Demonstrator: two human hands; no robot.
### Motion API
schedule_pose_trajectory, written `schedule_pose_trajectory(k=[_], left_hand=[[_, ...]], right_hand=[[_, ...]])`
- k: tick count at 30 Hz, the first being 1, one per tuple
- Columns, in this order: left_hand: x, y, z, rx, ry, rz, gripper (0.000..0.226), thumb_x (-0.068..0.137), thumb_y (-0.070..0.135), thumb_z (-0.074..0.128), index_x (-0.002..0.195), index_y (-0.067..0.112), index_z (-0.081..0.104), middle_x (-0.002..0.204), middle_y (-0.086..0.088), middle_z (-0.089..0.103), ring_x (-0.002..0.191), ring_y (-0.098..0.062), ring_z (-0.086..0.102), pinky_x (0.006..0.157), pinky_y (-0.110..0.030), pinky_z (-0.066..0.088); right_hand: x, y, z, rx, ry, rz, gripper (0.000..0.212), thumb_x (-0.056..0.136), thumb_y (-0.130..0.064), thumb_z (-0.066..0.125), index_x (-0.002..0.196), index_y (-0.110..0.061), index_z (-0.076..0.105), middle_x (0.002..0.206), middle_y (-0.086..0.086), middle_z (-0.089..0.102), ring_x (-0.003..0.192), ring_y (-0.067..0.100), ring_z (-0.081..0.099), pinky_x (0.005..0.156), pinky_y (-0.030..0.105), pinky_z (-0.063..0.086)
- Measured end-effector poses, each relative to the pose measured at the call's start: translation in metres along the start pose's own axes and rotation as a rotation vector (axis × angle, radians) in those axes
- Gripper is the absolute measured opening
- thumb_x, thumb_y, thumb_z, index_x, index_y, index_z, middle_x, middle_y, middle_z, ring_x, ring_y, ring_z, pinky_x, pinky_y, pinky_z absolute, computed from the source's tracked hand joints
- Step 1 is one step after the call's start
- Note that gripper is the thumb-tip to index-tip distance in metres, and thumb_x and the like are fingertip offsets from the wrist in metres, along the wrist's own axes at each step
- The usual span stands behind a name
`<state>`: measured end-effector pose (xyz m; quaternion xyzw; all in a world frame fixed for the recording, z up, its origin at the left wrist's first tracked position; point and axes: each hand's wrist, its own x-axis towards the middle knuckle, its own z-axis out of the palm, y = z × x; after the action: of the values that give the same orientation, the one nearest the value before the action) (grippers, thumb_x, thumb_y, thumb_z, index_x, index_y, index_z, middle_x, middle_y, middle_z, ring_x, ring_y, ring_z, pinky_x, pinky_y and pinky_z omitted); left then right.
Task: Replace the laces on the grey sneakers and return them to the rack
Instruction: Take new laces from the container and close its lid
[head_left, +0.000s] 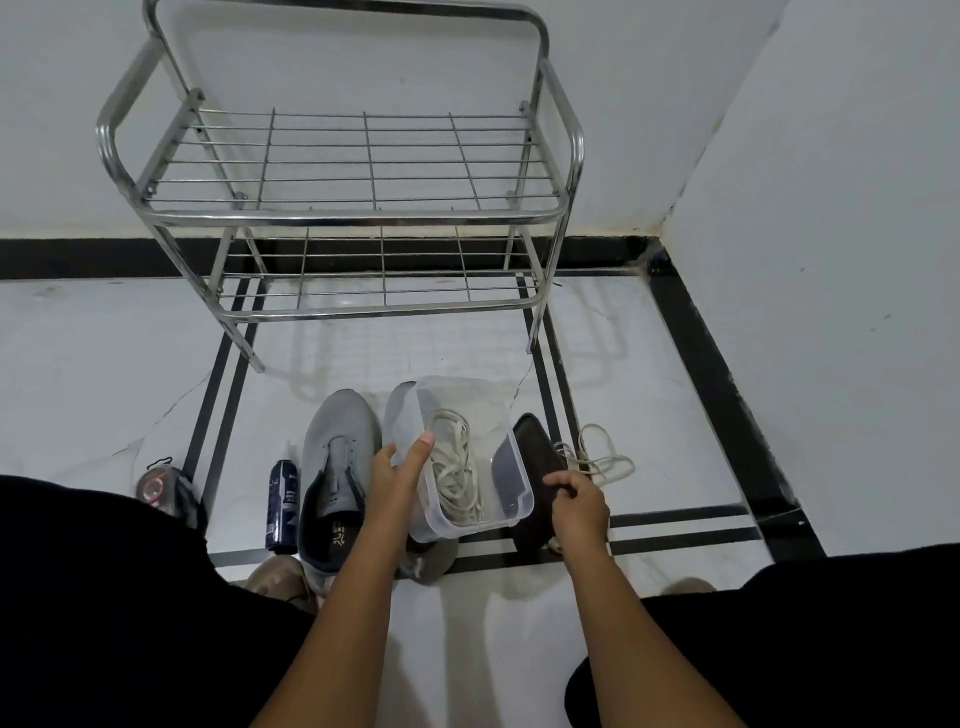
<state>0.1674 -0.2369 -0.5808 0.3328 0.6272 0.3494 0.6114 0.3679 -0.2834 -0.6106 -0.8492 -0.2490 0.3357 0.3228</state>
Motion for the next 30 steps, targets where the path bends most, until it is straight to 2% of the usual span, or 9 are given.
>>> schedule_pose_trajectory(k=[5,10,12,14,16,19,22,25,30], left_hand=[[-0.005,0.009,0.006,-0.037,-0.040,-0.027,0.077,0.084,0.057,0.059,0.144,0.014,0.034,0.134,0.005,0.045,0.119,-0.016,0.046,0.098,-0.034,0.036],[-0.001,0.001,0.015,-0.039,-0.081,-0.038,0.108,0.057,0.082,0.064,0.140,0.017,0.040,0.138,-0.001,0.049,0.121,-0.021,0.051,0.104,-0.042,0.041],[-0.003,0.000,0.019,-0.065,-0.102,-0.062,0.082,0.079,0.061,0.064,0.142,0.016,0.037,0.135,0.001,0.048,0.114,-0.016,0.049,0.097,-0.034,0.039],[-0.001,-0.004,0.023,-0.019,-0.135,-0.076,0.067,0.089,0.045,0.060,0.144,0.017,0.034,0.136,0.001,0.045,0.110,-0.011,0.044,0.093,-0.030,0.036],[-0.007,0.002,0.027,0.006,-0.145,-0.047,0.065,0.092,0.039,0.058,0.146,0.016,0.031,0.141,-0.001,0.042,0.109,-0.008,0.039,0.092,-0.028,0.033],[-0.015,0.007,0.031,0.019,-0.137,-0.062,0.066,0.092,0.037,0.058,0.147,0.016,0.029,0.141,-0.001,0.042,0.105,-0.005,0.041,0.090,-0.022,0.034],[-0.012,0.003,0.033,0.081,-0.133,-0.020,0.084,0.078,0.057,0.067,0.145,0.019,0.034,0.140,0.003,0.046,0.112,-0.009,0.053,0.091,-0.023,0.043],[-0.012,0.008,0.032,0.141,-0.152,-0.020,0.102,0.060,0.072,0.070,0.144,0.025,0.036,0.138,0.004,0.048,0.122,-0.019,0.052,0.104,-0.038,0.043],[-0.009,0.012,0.030,0.189,-0.123,0.000,0.092,0.065,0.063,0.073,0.140,0.023,0.039,0.134,0.007,0.050,0.115,-0.012,0.053,0.096,-0.030,0.043]], right_hand=[[0.022,0.021,-0.023,-0.008,0.220,0.176,0.039,0.087,0.006,0.042,0.085,-0.018,0.073,0.109,0.011,0.068,0.084,0.029,0.059,0.070,0.031,0.048],[0.048,0.041,-0.063,0.137,0.408,0.471,0.036,0.089,0.007,0.042,0.104,-0.009,0.070,0.130,0.018,0.054,0.108,0.041,0.056,0.083,0.040,0.049],[0.055,0.036,-0.066,0.208,0.484,0.558,0.030,0.089,-0.003,0.052,0.115,-0.013,0.061,0.144,0.017,0.036,0.120,0.042,0.045,0.090,0.044,0.046],[0.053,0.022,-0.062,0.090,0.505,0.400,0.025,0.092,-0.010,0.054,0.115,-0.018,0.059,0.146,0.013,0.033,0.119,0.038,0.047,0.091,0.046,0.046],[0.043,-0.007,-0.052,0.042,0.396,0.117,0.020,0.094,-0.012,0.051,0.111,-0.014,0.063,0.126,0.012,0.056,0.100,0.029,0.060,0.080,0.037,0.051],[0.022,-0.063,-0.027,0.150,-0.156,-0.173,0.016,0.092,-0.012,0.058,0.106,-0.013,0.067,0.103,0.007,0.068,0.079,0.018,0.067,0.069,0.026,0.055],[0.007,-0.082,0.003,-0.436,-0.611,-0.377,0.064,0.079,-0.028,0.074,0.138,-0.021,0.049,0.136,0.003,0.050,0.114,0.023,0.057,0.096,0.038,0.050],[-0.008,-0.063,0.030,-0.807,-0.625,-0.407,0.094,0.074,-0.035,0.075,0.150,-0.027,0.019,0.150,0.005,0.022,0.127,0.030,0.043,0.100,0.044,0.045],[-0.022,-0.037,0.045,-0.759,-0.644,-0.370,0.031,0.084,-0.017,0.059,0.115,-0.019,0.059,0.104,0.008,0.066,0.087,0.024,0.064,0.076,0.035,0.055]])
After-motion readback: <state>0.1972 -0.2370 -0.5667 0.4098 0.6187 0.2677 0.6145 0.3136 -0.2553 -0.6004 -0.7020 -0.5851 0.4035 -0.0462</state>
